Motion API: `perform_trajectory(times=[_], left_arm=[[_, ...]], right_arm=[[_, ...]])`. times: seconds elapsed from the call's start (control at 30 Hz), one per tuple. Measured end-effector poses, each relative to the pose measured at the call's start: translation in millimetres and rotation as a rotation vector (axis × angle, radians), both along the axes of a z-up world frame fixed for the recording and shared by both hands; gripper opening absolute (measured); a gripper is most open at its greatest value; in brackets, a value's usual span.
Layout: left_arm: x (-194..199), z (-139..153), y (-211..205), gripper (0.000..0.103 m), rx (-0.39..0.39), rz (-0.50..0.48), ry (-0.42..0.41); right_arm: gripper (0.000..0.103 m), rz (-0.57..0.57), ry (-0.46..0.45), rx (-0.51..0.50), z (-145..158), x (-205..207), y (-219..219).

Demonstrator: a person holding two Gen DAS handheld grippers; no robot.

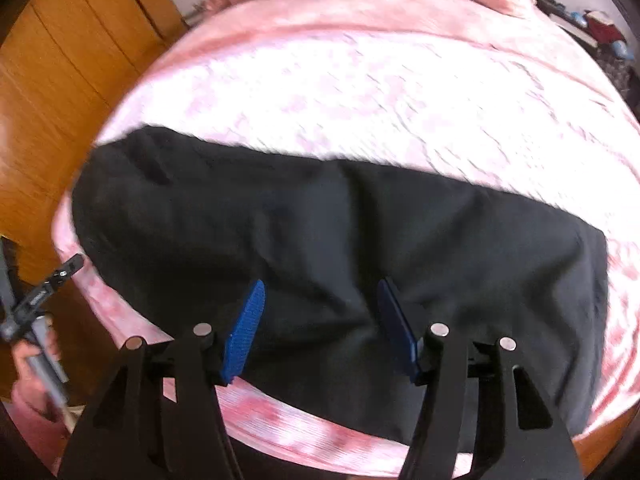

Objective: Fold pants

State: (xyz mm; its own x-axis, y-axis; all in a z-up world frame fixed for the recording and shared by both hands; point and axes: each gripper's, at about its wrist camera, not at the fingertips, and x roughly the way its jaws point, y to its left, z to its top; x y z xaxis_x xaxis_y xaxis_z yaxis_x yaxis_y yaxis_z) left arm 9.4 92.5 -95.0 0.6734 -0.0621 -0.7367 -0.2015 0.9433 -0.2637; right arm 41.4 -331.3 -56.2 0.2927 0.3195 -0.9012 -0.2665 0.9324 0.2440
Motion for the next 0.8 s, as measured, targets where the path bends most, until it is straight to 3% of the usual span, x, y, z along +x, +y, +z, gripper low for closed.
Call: perform_trajectory(times=[0.1,0.17,0.23,0.3,0.47,0.57,0.67,0.8], left_arm=[[25,-6,19,0.077,0.017,0.048,-0.014],[40,-22,31,0.077,0.045,0.079,0.029],[56,-51,46,0.077,0.008,0.087,0.13],[60,-60,50,0.077,-0.002,0.077,0.118],[54,-50,55,0.078,-0.027,0.075,0.072],[53,-41,60,0.079,0.021,0.095,0.048],[58,-46,69,0.08,0.072,0.104,0.062],[60,-52,68,0.084,0.072,0.088,0.052]], right_arm=[[0.059,0.046,-0.008,0.042,7,17,24],[0.059,0.097,-0.023,0.035,10,28,47],[0.059,0.161,-0.019,0.04,9,43,78],[0.059,0.22,0.014,0.063,3,61,108],[0.059,0.325,0.077,0.096,-21,93,180],[0.059,0.351,0.12,0.134,-34,110,217],[0.059,0.364,0.141,0.096,-48,127,249],[0.061,0.418,0.194,0.048,-67,139,279]])
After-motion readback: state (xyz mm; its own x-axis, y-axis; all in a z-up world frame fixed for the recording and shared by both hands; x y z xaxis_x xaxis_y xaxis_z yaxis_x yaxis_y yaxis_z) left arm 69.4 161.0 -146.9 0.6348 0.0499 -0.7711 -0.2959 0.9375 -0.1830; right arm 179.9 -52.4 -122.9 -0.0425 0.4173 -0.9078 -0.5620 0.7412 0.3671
